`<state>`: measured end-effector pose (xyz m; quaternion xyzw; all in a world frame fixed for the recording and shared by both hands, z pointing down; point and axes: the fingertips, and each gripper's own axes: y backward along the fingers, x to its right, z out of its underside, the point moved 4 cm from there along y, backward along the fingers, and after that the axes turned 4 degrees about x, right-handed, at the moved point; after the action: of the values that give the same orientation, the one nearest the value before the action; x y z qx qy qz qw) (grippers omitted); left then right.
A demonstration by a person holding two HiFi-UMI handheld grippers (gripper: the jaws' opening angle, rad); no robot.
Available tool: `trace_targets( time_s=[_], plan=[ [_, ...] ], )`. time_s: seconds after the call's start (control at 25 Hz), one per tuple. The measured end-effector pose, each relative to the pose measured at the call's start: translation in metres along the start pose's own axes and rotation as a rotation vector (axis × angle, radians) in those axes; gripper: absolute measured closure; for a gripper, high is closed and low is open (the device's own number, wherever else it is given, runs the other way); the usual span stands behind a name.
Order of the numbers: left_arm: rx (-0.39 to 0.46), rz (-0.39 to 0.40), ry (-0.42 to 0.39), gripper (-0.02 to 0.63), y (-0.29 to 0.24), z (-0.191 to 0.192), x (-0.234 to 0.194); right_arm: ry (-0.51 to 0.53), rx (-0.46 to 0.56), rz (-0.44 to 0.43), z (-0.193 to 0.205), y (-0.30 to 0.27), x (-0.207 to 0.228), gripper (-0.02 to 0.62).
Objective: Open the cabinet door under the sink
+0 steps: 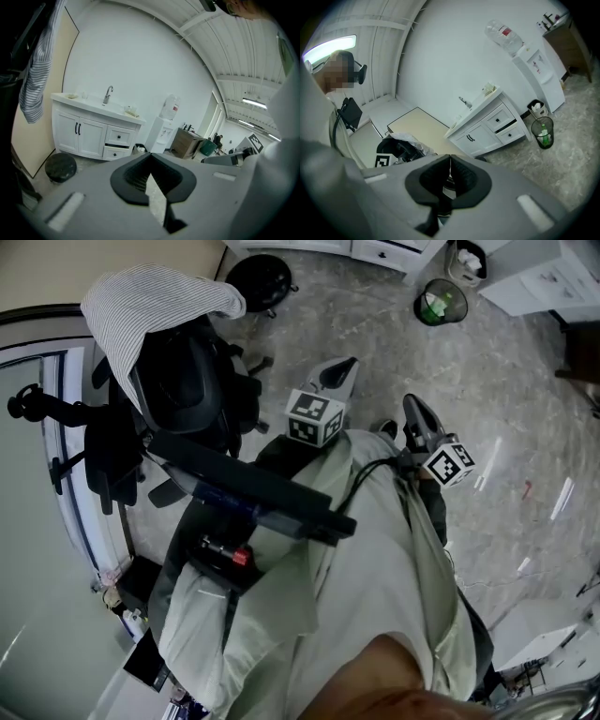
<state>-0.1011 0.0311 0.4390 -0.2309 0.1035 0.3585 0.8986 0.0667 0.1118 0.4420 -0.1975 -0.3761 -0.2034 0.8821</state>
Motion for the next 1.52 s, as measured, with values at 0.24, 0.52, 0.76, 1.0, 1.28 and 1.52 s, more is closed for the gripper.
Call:
trace_targets(
  time_s=[0.24, 0.52, 0.76, 1.0, 1.28, 1.52],
  plan=[
    [-0.004, 0.045, 0.015, 0.600, 0.004, 0.004, -0.004, 0.013, 0.023, 0.026, 0.007, 0.000, -0.007, 0.592],
    [-0.006, 0.032, 0.047, 0.600, 0.003, 0.004, -0.018, 0.040, 0.008, -0.005, 0.003, -0.019, -0.013, 0.592],
    [-0.025, -0.035, 0.076, 0.600, -0.015, 0.000, -0.040, 0.095, 0.009, -0.063, -0.019, -0.050, -0.006, 0.591],
    [-0.020, -0.143, 0.068, 0.600, -0.069, -0.024, -0.064, 0.086, -0.015, -0.173, -0.070, -0.104, 0.031, 0.576],
    [-0.023, -0.189, 0.054, 0.600, -0.167, -0.070, -0.056, 0.060, -0.066, -0.294, -0.164, -0.152, 0.085, 0.576],
    [-0.019, -0.254, 0.051, 0.600, -0.210, -0.099, -0.055, 0.073, -0.105, -0.302, -0.211, -0.176, 0.127, 0.575]
  ],
)
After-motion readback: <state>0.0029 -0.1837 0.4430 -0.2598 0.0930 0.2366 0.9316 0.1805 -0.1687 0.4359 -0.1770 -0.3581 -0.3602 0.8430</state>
